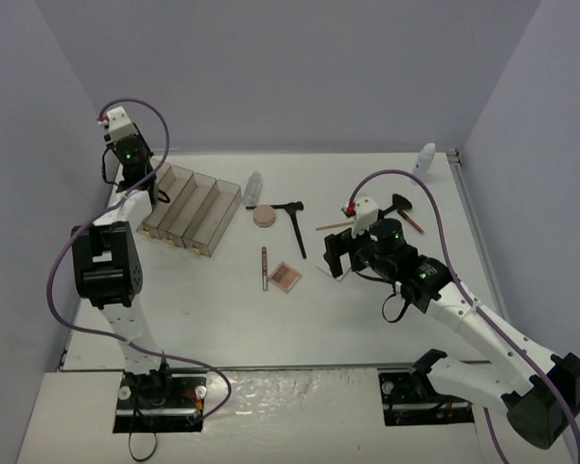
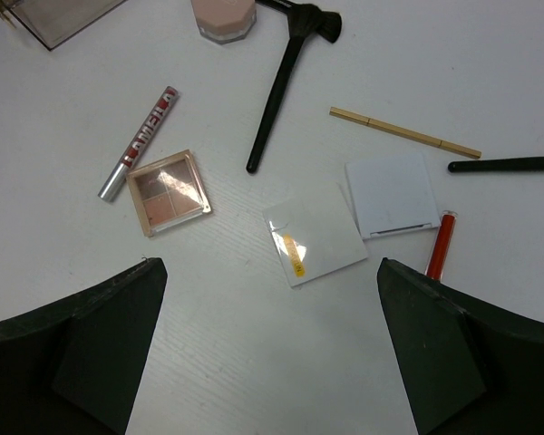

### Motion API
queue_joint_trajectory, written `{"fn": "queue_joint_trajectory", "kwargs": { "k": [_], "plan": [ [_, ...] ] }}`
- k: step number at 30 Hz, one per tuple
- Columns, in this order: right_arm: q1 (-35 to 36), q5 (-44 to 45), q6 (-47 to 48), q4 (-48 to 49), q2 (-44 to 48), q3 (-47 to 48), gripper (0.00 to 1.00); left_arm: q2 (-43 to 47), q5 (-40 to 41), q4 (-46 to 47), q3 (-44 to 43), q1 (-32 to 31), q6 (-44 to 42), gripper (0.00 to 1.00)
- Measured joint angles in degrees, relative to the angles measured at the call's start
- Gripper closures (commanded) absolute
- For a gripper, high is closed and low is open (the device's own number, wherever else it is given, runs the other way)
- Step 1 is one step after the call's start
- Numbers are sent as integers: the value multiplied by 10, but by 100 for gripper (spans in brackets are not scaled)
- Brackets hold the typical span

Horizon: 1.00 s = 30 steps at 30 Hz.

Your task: Organize the makeup

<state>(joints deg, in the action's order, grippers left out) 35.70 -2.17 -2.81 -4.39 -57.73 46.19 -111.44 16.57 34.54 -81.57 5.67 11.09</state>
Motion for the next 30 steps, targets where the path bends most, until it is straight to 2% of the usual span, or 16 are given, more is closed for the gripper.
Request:
{"fn": "queue_joint_trajectory", "kwargs": {
  "k": [8,18,30],
  "plan": [
    [0,4,0,3,-22,-1,0,-47,-19,42,-83,9,5,100],
    [0,6,-2,4,-24,-8,0,-95,-17,41,-8,8,26,100],
    [0,7,-4,7,-24,-21,0,-115,-34,59,-9,8,31,99]
  ]
}}
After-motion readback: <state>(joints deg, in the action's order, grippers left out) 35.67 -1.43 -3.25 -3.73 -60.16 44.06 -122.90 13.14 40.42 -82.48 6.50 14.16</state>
